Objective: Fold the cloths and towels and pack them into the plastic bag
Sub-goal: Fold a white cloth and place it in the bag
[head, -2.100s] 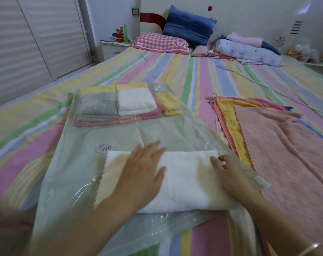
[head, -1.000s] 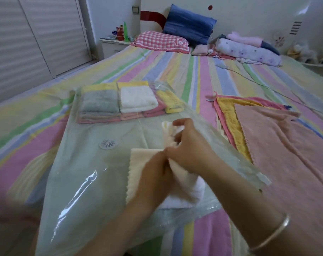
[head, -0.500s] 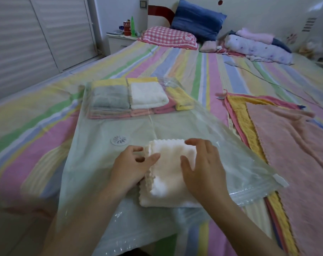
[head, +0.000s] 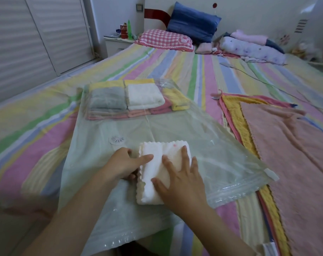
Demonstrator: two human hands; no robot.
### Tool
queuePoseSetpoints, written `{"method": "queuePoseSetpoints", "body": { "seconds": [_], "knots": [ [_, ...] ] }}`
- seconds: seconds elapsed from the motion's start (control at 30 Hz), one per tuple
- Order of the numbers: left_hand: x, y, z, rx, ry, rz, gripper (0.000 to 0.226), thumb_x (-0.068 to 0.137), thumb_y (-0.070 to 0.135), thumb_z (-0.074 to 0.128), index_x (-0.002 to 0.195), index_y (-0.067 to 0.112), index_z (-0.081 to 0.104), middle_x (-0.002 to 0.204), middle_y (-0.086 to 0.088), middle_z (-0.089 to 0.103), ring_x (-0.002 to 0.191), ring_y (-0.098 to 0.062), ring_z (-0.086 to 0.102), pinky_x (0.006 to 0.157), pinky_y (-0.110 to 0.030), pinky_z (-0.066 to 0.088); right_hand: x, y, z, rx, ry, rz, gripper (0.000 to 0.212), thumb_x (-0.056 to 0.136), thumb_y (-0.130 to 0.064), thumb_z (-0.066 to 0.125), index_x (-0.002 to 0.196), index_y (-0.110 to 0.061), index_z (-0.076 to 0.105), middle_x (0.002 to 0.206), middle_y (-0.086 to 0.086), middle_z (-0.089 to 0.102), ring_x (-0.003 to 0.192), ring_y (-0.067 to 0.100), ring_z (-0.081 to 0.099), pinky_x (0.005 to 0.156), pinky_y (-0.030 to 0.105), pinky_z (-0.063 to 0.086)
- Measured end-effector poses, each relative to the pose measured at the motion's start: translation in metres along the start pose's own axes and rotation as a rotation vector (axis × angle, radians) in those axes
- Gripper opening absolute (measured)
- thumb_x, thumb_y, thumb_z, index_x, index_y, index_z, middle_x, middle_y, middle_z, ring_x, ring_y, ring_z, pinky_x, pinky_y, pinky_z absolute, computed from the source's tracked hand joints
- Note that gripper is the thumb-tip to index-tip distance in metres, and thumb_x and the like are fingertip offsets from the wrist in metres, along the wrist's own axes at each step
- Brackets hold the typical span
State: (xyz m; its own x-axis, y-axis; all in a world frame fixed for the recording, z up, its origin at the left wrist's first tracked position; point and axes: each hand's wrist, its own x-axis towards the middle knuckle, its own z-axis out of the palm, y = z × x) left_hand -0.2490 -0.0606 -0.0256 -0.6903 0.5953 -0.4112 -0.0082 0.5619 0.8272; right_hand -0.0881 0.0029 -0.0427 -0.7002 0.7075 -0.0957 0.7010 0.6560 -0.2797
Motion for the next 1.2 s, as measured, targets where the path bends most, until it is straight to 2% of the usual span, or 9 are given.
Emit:
{"method": "queuePoseSetpoints", "body": {
  "seconds": [0.07, 0.13, 0.3, 0.43, 0.6, 0.87, 0.97, 1.07, 1.2],
  "knots": [
    [-0.001, 0.001, -0.002, 0.073, -0.052, 0.017, 0.054, 0.072, 0.044, 0.08, 0.101, 0.001, 0.066, 0.063, -0.004, 0.063, 0.051, -0.016, 0.054, 0.052, -0.026, 0.045, -0.001, 0.005, -0.002, 0.053, 0.002, -0.006, 0.075, 0.087, -0.068, 0.043, 0.149, -0.045, 0.008, 0.151, 0.001, -0.038, 0.145, 0.039, 0.0, 0.112, 0.043, 0.029],
    [-0.006, 0.004, 0.0, 0.121, -0.091, 0.066, 0.036, 0.074, 0.039, 0.08, 0.075, 0.007, 0.064, 0.059, -0.002, 0.06, 0.048, -0.014, 0.051, 0.051, -0.024, 0.043, -0.003, 0.008, -0.007, 0.073, -0.001, -0.025, 0.076, 0.085, -0.065, 0.05, 0.148, -0.048, 0.011, 0.152, 0.002, -0.037, 0.141, 0.036, 0.017, 0.106, 0.039, 0.035],
    [-0.013, 0.008, 0.004, 0.031, -0.089, 0.135, 0.028, 0.081, 0.026, 0.075, 0.102, 0.011, 0.064, 0.098, -0.007, 0.071, 0.083, -0.02, 0.067, 0.069, -0.029, 0.052, 0.007, 0.025, -0.034, 0.592, -0.136, 0.068, 0.062, 0.079, -0.05, 0.071, 0.134, -0.05, 0.045, 0.157, 0.001, 0.007, 0.138, 0.026, 0.031, 0.11, 0.033, 0.031],
    [-0.017, 0.004, 0.007, -0.086, -0.118, 0.004, 0.036, 0.085, 0.029, 0.07, 0.107, 0.001, 0.062, 0.095, -0.012, 0.068, 0.078, -0.024, 0.062, 0.068, -0.03, 0.047, 0.0, 0.043, -0.054, 1.132, -0.234, 0.312, 0.056, 0.082, -0.029, 0.074, 0.13, -0.035, 0.046, 0.117, 0.002, 0.049, 0.098, 0.021, 0.057, 0.081, 0.033, 0.052],
    [-0.035, 0.001, 0.022, -0.295, -0.156, -0.066, 0.034, 0.087, 0.024, 0.069, 0.108, -0.003, 0.067, 0.095, -0.016, 0.072, 0.073, -0.021, 0.065, 0.057, -0.023, 0.05, -0.01, 0.043, -0.044, 0.829, -0.26, 0.387, 0.079, 0.077, -0.043, 0.075, 0.133, -0.04, 0.019, 0.129, 0.007, 0.041, 0.109, 0.028, 0.051, 0.09, 0.037, 0.048],
    [-0.057, 0.002, 0.047, -0.436, -0.226, -0.024, 0.079, 0.087, 0.008, 0.066, 0.144, 0.03, 0.016, 0.12, -0.007, 0.059, 0.09, -0.025, 0.066, 0.065, -0.038, 0.058, -0.013, 0.043, -0.064, 0.006, 0.112, -0.089, 0.032, 0.088, -0.02, 0.053, 0.117, -0.03, 0.043, 0.124, 0.005, 0.035, 0.087, 0.023, 0.05, 0.073, 0.028, 0.039],
    [-0.064, 0.007, 0.068, -0.441, -0.186, 0.044, 0.057, 0.089, 0.007, 0.06, 0.135, 0.026, 0.031, 0.11, -0.012, 0.063, 0.084, -0.026, 0.064, 0.056, -0.033, 0.053, -0.019, 0.038, -0.062, -0.318, 0.243, -0.271, 0.028, 0.093, -0.027, 0.044, 0.119, -0.029, 0.054, 0.128, 0.006, 0.039, 0.106, 0.025, 0.044, 0.088, 0.033, 0.037],
    [-0.063, 0.013, 0.079, -0.475, -0.177, 0.102, 0.032, 0.096, 0.029, 0.054, 0.127, 0.019, 0.05, 0.104, -0.009, 0.069, 0.088, -0.022, 0.067, 0.063, -0.03, 0.052, -0.024, 0.039, -0.057, -0.49, 0.32, -0.27, 0.034, 0.091, -0.023, 0.042, 0.119, -0.019, 0.061, 0.133, 0.014, 0.046, 0.103, 0.028, 0.048, 0.086, 0.037, 0.042],
    [-0.062, 0.021, 0.075, -0.494, -0.398, 0.006, 0.061, 0.098, 0.058, 0.031, 0.115, 0.011, 0.066, 0.086, -0.009, 0.069, 0.067, -0.018, 0.064, 0.059, -0.029, 0.052, -0.03, 0.04, -0.062, -0.444, 0.306, -0.234, 0.061, 0.088, -0.053, 0.028, 0.113, -0.014, 0.067, 0.137, 0.015, 0.046, 0.105, 0.028, 0.046, 0.087, 0.04, 0.038]
  ]
}}
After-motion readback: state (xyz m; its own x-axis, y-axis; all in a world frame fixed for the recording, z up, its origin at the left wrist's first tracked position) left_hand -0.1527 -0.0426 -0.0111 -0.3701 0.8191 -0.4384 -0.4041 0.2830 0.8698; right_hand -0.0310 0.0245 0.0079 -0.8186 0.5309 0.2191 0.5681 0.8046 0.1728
